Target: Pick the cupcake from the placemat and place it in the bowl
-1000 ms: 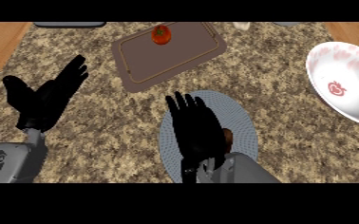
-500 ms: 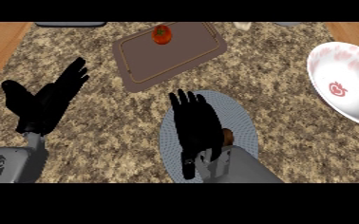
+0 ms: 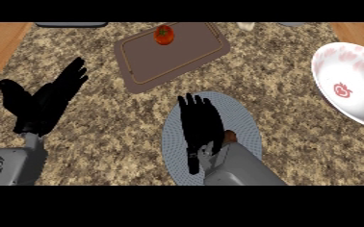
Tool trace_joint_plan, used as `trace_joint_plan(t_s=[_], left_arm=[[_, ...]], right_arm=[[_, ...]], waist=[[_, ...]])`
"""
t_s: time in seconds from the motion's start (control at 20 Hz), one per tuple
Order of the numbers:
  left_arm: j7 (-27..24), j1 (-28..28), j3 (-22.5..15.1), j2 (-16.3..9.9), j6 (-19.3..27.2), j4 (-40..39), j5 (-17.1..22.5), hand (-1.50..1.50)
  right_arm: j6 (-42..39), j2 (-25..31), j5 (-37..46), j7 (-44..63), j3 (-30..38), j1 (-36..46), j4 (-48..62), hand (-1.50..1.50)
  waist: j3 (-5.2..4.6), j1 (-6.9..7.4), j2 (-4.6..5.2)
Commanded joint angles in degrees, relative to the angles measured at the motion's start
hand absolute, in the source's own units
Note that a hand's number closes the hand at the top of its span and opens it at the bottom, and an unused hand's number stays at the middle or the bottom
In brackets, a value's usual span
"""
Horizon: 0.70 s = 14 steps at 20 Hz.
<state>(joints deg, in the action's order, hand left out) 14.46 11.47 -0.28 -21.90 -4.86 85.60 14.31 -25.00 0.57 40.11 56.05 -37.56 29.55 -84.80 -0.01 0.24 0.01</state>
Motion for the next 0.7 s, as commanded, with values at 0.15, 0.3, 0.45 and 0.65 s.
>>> trace_joint_plan(t_s=[0.15, 0.3, 0.45, 0.65], left_arm=[[1.1, -1.1, 0.2, 2.5, 0.4, 2.7, -2.2, 0.00], [4.7, -2.2, 2.8, 0.5, -2.2, 6.1, 0.3, 0.00], [-0.1, 3.0, 3.0, 2.1, -2.9, -3.3, -2.2, 0.00], [-0.7, -1.9, 2.2, 4.1, -1.5, 0.3, -4.7, 0.00]], right_arm=[[1.6, -0.5, 1.8, 1.2, 1.4, -0.1, 4.5, -1.50], [-0.4, -0.5, 3.8, -1.2, 3.0, -1.9, 4.2, -1.50], [6.1, -0.5, 1.9, -2.6, 1.7, 1.3, 12.4, -1.50], [2.9, 2.4, 2.8, -6.7, 4.4, -1.8, 9.8, -1.50]], waist=[[0.01, 0.01, -0.05], [0.02, 0.04, -0.10], [0.00, 0.05, 0.09], [0.01, -0.19, -0.03]])
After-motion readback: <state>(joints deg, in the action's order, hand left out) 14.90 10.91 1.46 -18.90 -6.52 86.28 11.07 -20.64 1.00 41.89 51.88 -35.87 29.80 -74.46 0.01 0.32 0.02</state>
